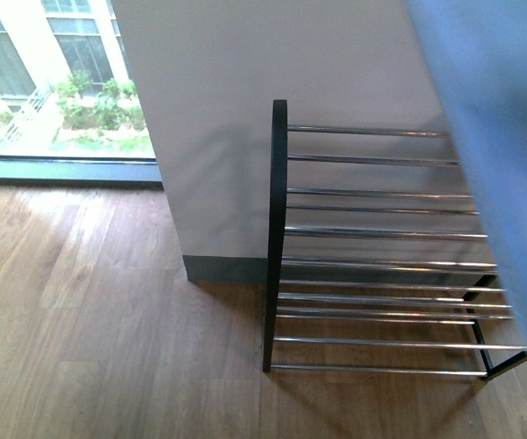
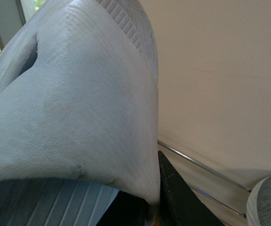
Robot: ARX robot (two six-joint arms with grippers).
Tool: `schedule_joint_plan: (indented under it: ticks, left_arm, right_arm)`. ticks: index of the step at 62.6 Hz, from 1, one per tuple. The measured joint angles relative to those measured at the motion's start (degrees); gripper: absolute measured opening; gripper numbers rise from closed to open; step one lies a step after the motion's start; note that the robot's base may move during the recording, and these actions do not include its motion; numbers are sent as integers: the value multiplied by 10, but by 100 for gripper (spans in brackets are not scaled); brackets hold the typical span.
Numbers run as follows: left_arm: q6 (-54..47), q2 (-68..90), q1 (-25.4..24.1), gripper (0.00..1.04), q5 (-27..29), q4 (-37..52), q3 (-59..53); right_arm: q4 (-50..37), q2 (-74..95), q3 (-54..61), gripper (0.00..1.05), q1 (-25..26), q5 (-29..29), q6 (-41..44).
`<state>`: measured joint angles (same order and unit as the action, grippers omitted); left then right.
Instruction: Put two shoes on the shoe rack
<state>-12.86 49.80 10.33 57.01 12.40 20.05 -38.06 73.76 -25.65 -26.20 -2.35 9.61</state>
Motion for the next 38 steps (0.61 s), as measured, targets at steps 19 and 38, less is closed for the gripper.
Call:
schedule_joint_plan:
  ticks: [19,38]
  left_arm:
    - [0,0,0,2,0,0,0]
    - [0,0,0,2,0,0,0]
  right_arm:
    - [-75,292,-96,1,46,-61,64]
    - [-117,441,-213,1,109,-141,176]
